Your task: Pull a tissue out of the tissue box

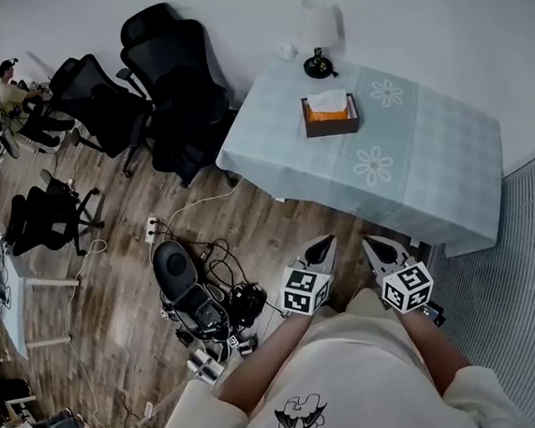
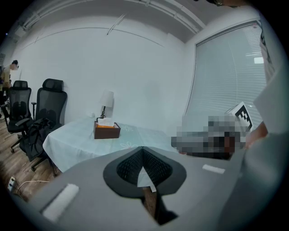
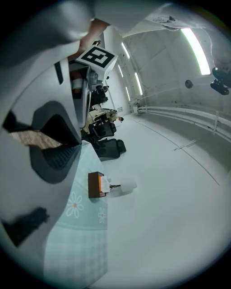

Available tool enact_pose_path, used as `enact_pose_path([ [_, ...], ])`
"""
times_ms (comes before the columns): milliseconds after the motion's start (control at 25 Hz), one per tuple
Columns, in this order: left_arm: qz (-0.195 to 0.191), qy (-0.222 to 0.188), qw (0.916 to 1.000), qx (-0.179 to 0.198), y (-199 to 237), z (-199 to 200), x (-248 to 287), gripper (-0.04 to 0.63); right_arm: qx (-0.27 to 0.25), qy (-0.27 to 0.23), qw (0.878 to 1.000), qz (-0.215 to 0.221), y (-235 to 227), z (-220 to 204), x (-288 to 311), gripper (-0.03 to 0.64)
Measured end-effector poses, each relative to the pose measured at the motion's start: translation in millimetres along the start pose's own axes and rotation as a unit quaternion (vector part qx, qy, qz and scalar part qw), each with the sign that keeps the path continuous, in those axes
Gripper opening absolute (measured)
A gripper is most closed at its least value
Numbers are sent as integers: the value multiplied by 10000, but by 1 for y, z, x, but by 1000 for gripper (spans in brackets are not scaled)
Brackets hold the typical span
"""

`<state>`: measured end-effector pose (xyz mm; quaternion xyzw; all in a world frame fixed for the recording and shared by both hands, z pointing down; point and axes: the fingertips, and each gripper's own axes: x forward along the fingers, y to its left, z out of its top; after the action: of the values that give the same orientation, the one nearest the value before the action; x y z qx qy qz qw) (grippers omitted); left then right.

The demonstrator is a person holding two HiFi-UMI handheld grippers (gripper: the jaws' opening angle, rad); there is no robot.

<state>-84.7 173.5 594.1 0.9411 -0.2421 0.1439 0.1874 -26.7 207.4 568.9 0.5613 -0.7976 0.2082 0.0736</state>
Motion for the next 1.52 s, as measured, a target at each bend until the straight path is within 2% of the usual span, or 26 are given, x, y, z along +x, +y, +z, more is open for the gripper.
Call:
enact_pose_path([
  [320, 94, 0, 9995, -311, 37, 5, 13, 5, 99, 43, 9999, -86, -21, 16, 34, 11],
  [520, 161, 121, 9994, -298, 69, 17, 58, 5, 123, 45, 9999, -43, -64, 28, 75, 12],
  [800, 369, -11, 9991, -211, 109, 89, 156, 5, 50, -10, 9998, 202, -153, 84, 138, 12],
  [960, 516, -12, 9987, -21, 127, 127, 199, 5, -41, -21, 9990, 445, -190, 116, 166, 12],
  [1120, 656, -19, 9977, -175, 146, 144, 224, 5, -150, 139, 9977, 641, -210, 127, 191, 12],
  [1360, 667, 242, 9972, -221, 171, 139, 240, 5, 66, 237, 9989, 387, -229, 126, 209, 11],
  [1520, 518, 389, 9978, -105, 182, 139, 236, 5, 165, 219, 9994, 190, -230, 133, 217, 12],
])
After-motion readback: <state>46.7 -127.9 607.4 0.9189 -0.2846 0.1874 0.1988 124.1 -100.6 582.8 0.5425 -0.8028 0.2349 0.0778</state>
